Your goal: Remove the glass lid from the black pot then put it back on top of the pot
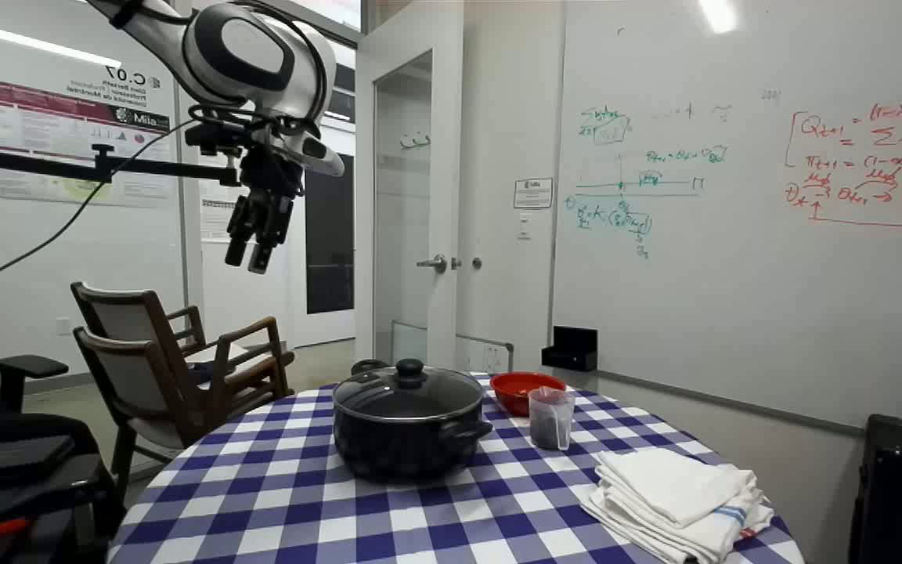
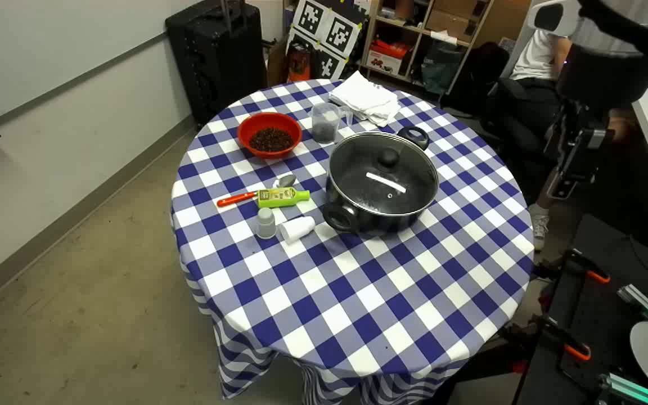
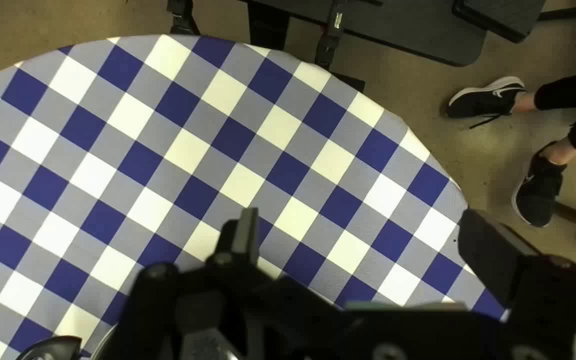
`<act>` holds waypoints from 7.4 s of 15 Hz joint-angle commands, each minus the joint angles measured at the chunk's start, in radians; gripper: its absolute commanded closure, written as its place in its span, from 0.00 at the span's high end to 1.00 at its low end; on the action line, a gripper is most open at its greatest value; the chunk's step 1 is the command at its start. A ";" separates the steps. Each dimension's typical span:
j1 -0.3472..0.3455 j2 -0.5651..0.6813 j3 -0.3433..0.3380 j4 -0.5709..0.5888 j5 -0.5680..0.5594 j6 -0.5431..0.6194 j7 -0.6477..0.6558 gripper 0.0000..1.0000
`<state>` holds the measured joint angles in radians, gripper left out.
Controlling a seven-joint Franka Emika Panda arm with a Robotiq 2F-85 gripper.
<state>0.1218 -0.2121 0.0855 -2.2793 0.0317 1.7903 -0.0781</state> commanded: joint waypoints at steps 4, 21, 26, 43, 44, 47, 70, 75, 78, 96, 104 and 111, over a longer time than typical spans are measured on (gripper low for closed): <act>-0.022 0.053 -0.009 0.030 0.001 0.052 0.009 1.00; -0.062 0.444 -0.042 0.332 -0.132 0.266 0.205 1.00; -0.062 0.582 -0.047 0.467 -0.137 0.307 0.192 1.00; -0.101 0.774 -0.030 0.644 -0.033 0.261 0.035 1.00; -0.101 0.772 -0.028 0.643 -0.029 0.250 0.029 1.00; -0.097 0.762 -0.021 0.628 -0.026 0.234 0.011 1.00; -0.096 0.797 -0.029 0.623 -0.040 0.244 0.016 0.43; -0.093 0.776 -0.028 0.616 -0.043 0.234 0.017 0.26; -0.092 0.746 -0.026 0.594 -0.046 0.237 0.012 0.25; -0.150 0.154 -0.114 0.084 -0.056 0.231 0.098 0.25; -0.214 0.108 -0.180 -0.169 0.007 0.343 0.071 0.25; -0.249 0.215 -0.215 -0.211 0.106 0.454 0.113 0.25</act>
<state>-0.1170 -0.0332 -0.1173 -2.5035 0.0902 2.2133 0.0186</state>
